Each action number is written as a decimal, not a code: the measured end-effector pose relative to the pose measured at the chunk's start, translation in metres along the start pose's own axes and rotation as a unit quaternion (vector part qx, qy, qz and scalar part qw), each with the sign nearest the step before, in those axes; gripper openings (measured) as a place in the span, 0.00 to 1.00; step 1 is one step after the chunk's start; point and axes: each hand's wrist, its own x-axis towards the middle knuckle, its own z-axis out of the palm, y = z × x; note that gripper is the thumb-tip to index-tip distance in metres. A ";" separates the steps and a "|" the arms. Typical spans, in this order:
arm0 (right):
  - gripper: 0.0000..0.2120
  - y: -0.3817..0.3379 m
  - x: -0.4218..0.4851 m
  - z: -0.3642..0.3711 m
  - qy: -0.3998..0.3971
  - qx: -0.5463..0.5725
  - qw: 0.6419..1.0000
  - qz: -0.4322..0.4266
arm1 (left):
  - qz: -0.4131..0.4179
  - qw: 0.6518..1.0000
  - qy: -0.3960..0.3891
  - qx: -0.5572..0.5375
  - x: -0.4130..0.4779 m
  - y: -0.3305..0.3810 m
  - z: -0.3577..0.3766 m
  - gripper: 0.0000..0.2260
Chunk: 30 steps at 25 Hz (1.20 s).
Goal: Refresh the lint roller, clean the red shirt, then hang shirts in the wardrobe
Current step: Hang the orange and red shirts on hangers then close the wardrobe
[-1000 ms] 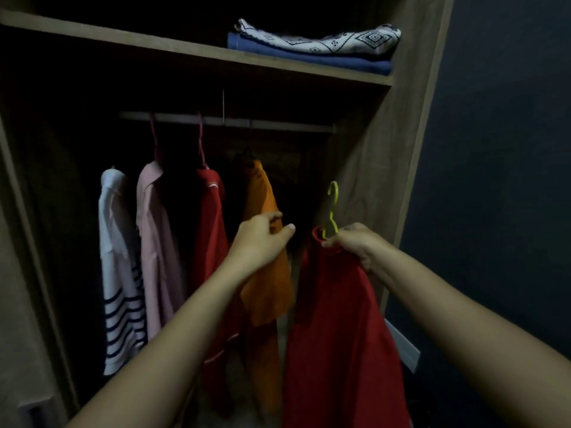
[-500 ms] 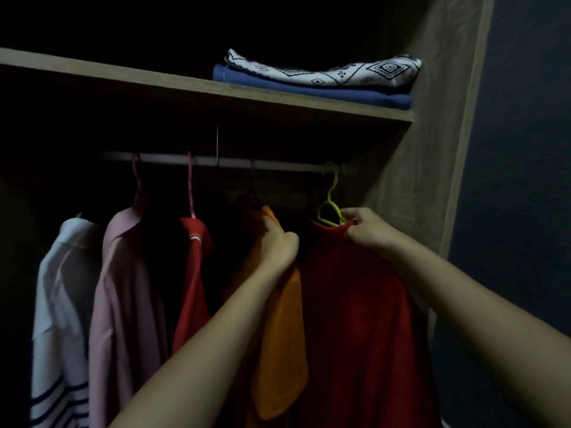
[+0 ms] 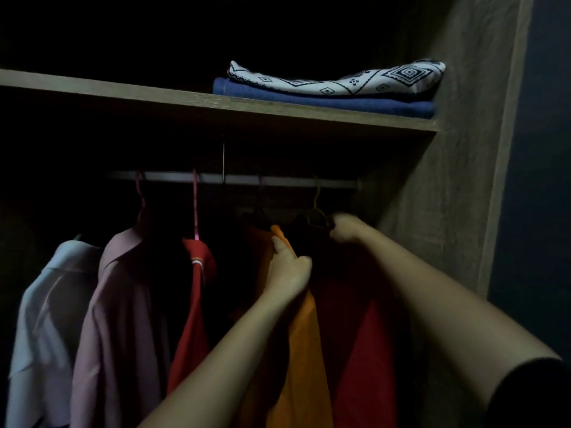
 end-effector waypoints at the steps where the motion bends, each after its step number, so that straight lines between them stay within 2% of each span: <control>1: 0.14 0.002 0.001 0.004 -0.011 -0.004 1.000 -0.001 | 0.001 1.000 0.000 -0.004 0.000 -0.002 -0.002 0.37; 6: 0.17 0.030 -0.004 0.015 0.005 -0.074 0.997 -0.030 | -0.001 1.000 -0.004 0.003 -0.006 -0.009 -0.004 0.38; 10: 0.12 0.041 -0.016 0.019 0.065 -0.089 0.994 0.000 | 0.014 0.999 -0.002 0.040 -0.010 -0.005 -0.004 0.38; 12: 0.17 0.039 -0.023 0.017 0.084 -0.090 0.992 -0.003 | 0.019 0.998 -0.004 0.055 -0.013 -0.002 -0.011 0.38; 16: 0.29 0.025 -0.052 0.011 0.148 -0.074 0.983 -0.083 | 0.105 0.991 0.061 0.057 -0.034 0.007 -0.038 0.31; 20: 0.27 -0.013 -0.104 0.032 0.235 0.028 0.955 -0.180 | 0.164 0.979 0.095 0.073 -0.071 0.002 -0.076 0.28; 22: 0.27 -0.038 -0.136 0.058 0.228 0.053 0.950 -0.209 | 0.184 0.973 0.105 0.088 -0.095 -0.011 -0.097 0.28; 25: 0.27 -0.075 -0.186 0.110 0.177 0.061 0.952 -0.240 | 0.191 0.965 0.119 0.135 -0.131 -0.045 -0.130 0.27; 30: 0.28 -0.125 -0.264 0.189 0.085 0.082 0.956 -0.270 | 0.195 0.956 0.074 0.206 -0.200 -0.123 -0.182 0.27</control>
